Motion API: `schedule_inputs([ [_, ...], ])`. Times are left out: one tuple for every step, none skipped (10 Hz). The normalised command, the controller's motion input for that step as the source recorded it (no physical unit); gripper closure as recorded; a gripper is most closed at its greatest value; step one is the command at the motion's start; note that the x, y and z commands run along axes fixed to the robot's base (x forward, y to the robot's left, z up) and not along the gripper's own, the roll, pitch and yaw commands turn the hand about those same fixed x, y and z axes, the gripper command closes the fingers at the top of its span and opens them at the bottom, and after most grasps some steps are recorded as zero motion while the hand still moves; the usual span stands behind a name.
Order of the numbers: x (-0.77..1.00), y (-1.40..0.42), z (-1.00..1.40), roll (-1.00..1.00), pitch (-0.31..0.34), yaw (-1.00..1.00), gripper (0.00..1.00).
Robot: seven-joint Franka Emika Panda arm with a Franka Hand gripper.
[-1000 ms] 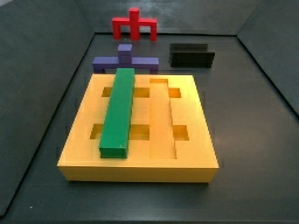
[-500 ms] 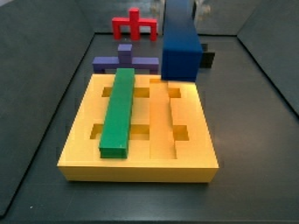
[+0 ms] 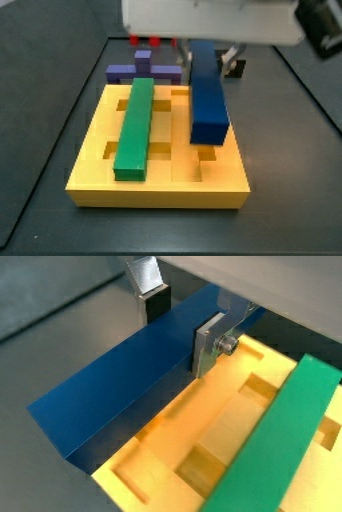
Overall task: Pick up the blue object. Move up. Move to above the board. Insert the blue object.
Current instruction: Insert the blue object.
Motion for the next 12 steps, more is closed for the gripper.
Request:
schedule_inputs([
  [-0.26,-0.24,-0.79,0.3,-0.034,0.13,1.0],
  [-0.39,-0.11,-0.68,0.21,-0.053,0.0,1.0],
  [-0.21,-0.03,-0.44,0.09,-0.063,0.0,1.0],
  [-0.09,0.0,-0.41,0.0,-0.086,0.0,1.0],
  [0.0,0.0,-0.33,-0.02,-0.116,0.03,1.0],
  [0.03,-0.01,-0.25,-0.03,-0.081,0.02,1.0],
  [0.04,-0.06,-0.21,-0.01,-0.07,0.06,1.0],
  [0.03,-0.07,-0.24,0.0,-0.04,0.06,1.0],
  [0.06,-0.13,-0.24,0.0,-0.049,0.03,1.0],
  [0.15,-0.07,-0.27,0.0,-0.011,0.06,1.0],
  [0.44,0.0,-0.27,0.0,0.0,0.12,1.0],
  [0.4,0.02,-0.24,0.03,0.079,0.11,1.0],
])
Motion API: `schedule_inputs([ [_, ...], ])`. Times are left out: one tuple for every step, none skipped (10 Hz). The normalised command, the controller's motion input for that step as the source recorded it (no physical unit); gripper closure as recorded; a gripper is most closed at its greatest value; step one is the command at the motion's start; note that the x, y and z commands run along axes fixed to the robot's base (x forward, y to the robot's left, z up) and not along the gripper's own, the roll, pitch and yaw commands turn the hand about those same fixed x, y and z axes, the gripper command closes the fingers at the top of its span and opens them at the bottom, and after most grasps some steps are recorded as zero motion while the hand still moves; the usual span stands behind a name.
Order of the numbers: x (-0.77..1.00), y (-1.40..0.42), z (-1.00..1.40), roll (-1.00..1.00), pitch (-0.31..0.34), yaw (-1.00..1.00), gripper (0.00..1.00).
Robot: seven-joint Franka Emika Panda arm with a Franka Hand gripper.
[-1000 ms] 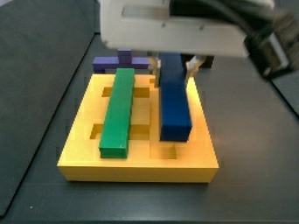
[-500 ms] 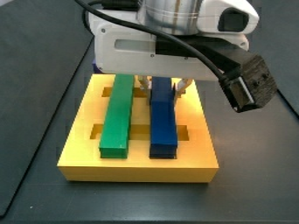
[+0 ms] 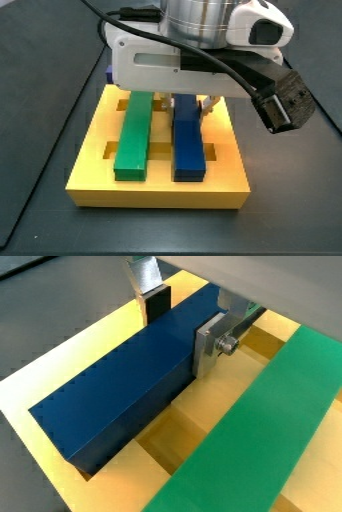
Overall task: Pick up the blue object. Move up. Move to above the board. Insert the blue object.
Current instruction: Insert the blue object.
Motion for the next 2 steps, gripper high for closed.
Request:
schedule_inputs([
  [0.15,0.0,-0.2,0.06,0.056,0.03,1.0],
  [0.0,0.0,0.0,0.0,0.0,0.0,1.0],
])
